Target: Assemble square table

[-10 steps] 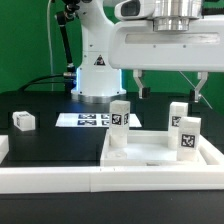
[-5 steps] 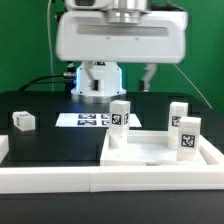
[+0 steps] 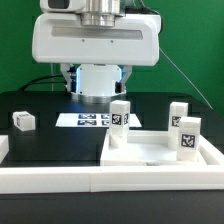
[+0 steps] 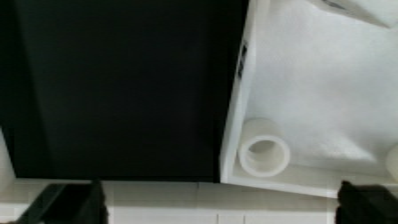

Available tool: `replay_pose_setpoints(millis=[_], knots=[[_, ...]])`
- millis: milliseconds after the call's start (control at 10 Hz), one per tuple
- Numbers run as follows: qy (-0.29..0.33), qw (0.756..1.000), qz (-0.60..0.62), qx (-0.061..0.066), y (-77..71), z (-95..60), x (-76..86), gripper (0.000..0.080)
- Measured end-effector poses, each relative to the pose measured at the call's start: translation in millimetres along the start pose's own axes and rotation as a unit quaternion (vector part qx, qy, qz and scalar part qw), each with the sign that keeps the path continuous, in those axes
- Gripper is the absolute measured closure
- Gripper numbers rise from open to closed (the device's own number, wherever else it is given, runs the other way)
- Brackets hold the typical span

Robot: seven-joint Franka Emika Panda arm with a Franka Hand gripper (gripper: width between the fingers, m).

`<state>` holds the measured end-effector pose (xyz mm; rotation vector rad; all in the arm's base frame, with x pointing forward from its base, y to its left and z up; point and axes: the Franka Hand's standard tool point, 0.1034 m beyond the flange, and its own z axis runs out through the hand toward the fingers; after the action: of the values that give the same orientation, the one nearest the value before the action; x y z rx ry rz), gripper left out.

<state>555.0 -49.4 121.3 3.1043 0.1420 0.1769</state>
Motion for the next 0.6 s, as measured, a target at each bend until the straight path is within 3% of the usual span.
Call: replay_pose_setpoints(millis=[200, 300, 400, 600], knots=[[-0.009, 0.995, -0.096, 0.01, 47.4, 7.0, -34.6, 0.0151], [-0.01, 0.99, -0.139, 0.009, 61.6, 8.1, -40.2, 0.0151], [-0.013, 0.987, -0.162, 0.01, 71.4, 9.7, -46.4, 0.0151], [-0.014, 0.987, -0.16, 0.01, 72.4, 10.9, -47.9, 0.0151]])
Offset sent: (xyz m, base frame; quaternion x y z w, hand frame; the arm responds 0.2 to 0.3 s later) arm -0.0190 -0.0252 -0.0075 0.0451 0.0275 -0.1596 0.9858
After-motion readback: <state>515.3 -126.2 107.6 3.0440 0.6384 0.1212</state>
